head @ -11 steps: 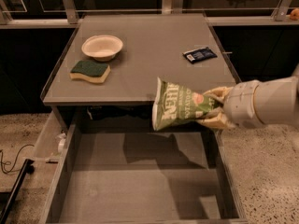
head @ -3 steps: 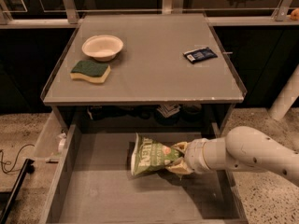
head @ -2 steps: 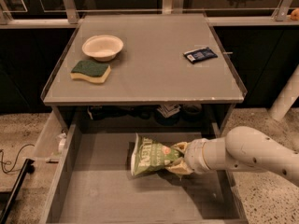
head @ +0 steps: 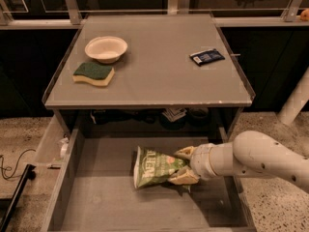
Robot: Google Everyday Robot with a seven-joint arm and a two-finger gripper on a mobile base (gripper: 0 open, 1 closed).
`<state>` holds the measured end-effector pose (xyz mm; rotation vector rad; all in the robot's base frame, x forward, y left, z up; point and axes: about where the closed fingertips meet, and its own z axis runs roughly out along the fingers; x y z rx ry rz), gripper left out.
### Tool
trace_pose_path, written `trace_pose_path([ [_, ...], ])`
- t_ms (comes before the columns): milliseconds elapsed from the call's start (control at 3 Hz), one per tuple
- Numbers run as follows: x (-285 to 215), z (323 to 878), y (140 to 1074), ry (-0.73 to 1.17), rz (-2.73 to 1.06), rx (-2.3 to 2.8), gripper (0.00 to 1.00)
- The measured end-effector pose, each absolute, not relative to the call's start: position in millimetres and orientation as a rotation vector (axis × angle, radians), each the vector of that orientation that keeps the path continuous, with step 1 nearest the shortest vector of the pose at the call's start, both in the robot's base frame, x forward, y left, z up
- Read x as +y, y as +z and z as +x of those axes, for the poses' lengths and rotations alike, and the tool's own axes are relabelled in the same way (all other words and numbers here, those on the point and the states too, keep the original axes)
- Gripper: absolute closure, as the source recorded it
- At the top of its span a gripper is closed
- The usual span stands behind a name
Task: Place green jalapeno chip bag into top drawer
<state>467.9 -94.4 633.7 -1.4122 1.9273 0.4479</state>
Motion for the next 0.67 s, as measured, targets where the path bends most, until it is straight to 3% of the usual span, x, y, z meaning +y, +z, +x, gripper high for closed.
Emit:
trace_pose_path([
  [333, -94.4, 467.9, 633.7, 0.448, -1.412, 1.927, 0.00],
  [667, -94.4, 467.9, 633.7, 0.448, -1.412, 1.927, 0.00],
])
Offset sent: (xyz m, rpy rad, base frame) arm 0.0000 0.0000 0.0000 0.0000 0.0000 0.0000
